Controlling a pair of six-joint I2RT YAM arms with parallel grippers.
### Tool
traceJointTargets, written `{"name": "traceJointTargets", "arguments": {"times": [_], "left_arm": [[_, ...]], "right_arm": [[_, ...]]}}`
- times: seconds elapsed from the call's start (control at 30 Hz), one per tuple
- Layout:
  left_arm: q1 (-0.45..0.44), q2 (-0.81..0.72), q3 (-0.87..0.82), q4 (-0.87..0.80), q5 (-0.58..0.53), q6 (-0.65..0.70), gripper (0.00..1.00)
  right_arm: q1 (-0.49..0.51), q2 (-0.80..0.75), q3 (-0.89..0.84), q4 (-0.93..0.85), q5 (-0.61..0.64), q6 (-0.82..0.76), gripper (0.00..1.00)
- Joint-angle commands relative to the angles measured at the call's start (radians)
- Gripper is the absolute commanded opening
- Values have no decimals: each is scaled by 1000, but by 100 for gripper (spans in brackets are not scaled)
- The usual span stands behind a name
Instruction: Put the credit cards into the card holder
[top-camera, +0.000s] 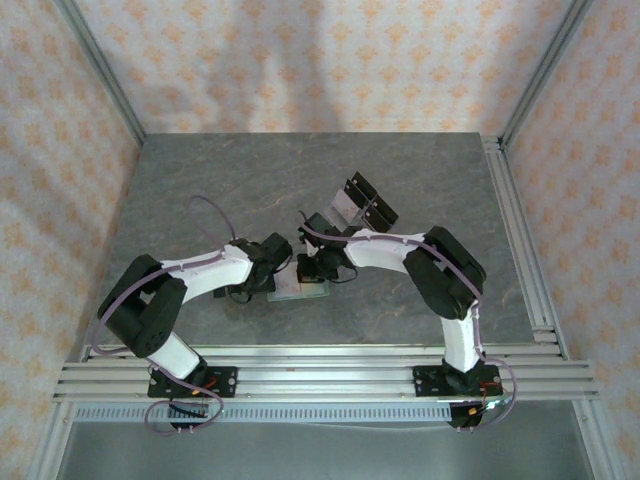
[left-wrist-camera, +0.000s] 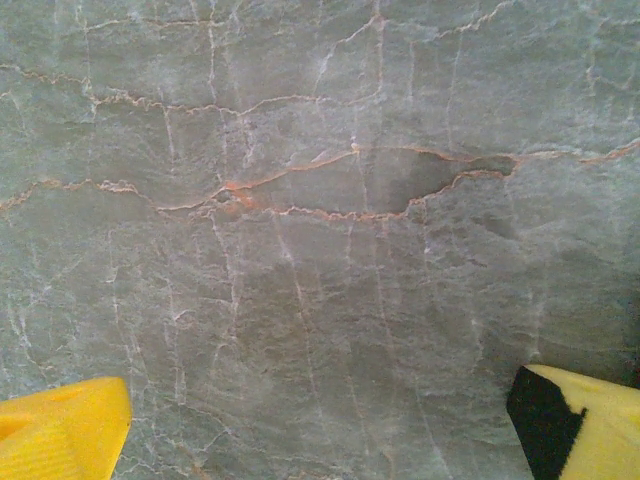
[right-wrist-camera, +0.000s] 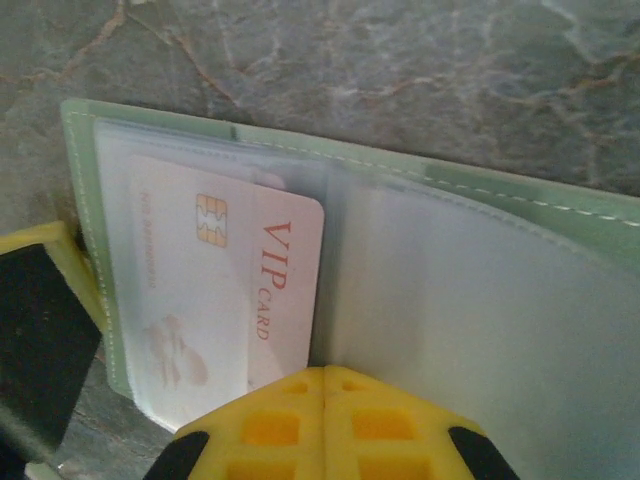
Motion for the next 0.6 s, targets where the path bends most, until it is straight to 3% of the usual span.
{"name": "traceJointTargets", "arguments": {"times": [0.0, 0.57], "left_arm": [[-12, 19, 4, 15, 0, -1, 100], [-11, -73, 16, -72, -72, -13, 100]], "right_arm": [[10, 12, 34, 38, -25, 21, 4], [-19, -91, -114, 66, 48, 15, 5]]}}
